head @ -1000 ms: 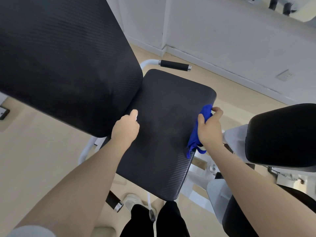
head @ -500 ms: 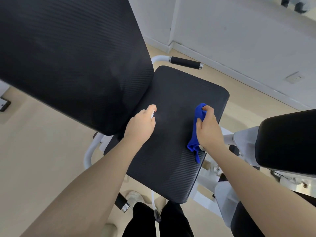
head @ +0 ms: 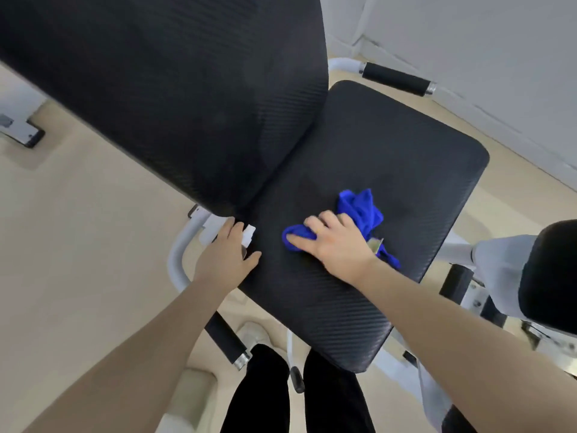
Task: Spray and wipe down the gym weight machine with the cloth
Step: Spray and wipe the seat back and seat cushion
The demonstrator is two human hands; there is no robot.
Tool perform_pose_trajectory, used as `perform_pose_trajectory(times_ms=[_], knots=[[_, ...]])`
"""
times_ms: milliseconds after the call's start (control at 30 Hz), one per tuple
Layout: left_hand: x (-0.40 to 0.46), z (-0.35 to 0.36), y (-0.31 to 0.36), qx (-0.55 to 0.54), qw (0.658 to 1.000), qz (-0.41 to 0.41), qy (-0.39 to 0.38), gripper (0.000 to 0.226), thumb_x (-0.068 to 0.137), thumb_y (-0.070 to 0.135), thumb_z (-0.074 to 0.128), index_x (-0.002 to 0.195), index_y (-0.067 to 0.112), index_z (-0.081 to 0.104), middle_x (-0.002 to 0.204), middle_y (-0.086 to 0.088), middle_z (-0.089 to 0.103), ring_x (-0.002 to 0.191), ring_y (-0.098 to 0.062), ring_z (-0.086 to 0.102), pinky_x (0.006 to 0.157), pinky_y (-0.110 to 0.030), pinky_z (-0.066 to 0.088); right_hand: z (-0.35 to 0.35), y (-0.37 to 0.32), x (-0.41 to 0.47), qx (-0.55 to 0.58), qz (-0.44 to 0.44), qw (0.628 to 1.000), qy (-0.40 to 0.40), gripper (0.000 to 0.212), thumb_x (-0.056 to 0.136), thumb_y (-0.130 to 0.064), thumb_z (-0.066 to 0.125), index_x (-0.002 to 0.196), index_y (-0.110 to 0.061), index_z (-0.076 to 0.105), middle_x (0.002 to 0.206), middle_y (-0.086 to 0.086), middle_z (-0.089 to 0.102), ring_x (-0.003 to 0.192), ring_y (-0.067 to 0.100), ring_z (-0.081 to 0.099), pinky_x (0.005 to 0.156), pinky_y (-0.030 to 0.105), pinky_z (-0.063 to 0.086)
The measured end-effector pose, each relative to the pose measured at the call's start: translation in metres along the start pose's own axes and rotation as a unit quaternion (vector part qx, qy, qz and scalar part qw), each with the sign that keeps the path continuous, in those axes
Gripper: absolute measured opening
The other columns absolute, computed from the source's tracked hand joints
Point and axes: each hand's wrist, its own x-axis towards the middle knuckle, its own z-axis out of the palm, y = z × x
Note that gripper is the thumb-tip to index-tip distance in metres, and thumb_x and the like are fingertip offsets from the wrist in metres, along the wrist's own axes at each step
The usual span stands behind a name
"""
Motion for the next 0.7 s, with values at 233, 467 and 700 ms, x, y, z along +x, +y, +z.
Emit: perform_pose_trajectory(times_ms=[233,467,700], knots=[[-0.001,-0.001,-0.023,-0.081,0.996,0.008,-0.029,0.081,0.082,0.034,0.069,0.147,0.028,0.022,0.156,0.015,0.011,0.124,-0.012,0.045,0.093,-0.022,0.033,0.0,0.059,0.051,0.058,0.293,0.953,-0.051,0.045,0.091,-0.019,0.05,0.134,-0.03,0.044,0.128,0.014,0.045,0.101,0.037,0.046,0.071,0.041,0.037],[-0.007,-0.001,-0.015,-0.087,0.995,-0.022,-0.034,0.08,0.085,0.033,0.066,0.148,0.032,0.017,0.157,0.012,0.001,0.124,-0.014,0.045,0.091,-0.025,0.039,-0.003,-0.007,0.025,0.092,-0.01,0.992,-0.091,0.062,0.075,-0.012,0.063,0.135,-0.02,0.048,0.119,0.015,0.054,0.085,0.032,0.054,0.067,0.036,0.047],[-0.004,0.003,-0.016,-0.102,0.994,-0.043,-0.018,0.08,0.082,0.033,0.069,0.146,0.036,0.021,0.157,0.0,0.011,0.125,-0.018,0.043,0.097,-0.027,0.034,-0.003,0.098,0.1,0.073,0.347,0.933,-0.056,0.044,0.09,-0.006,0.037,0.131,-0.023,0.043,0.13,0.017,0.038,0.105,0.04,0.044,0.08,0.045,0.039]])
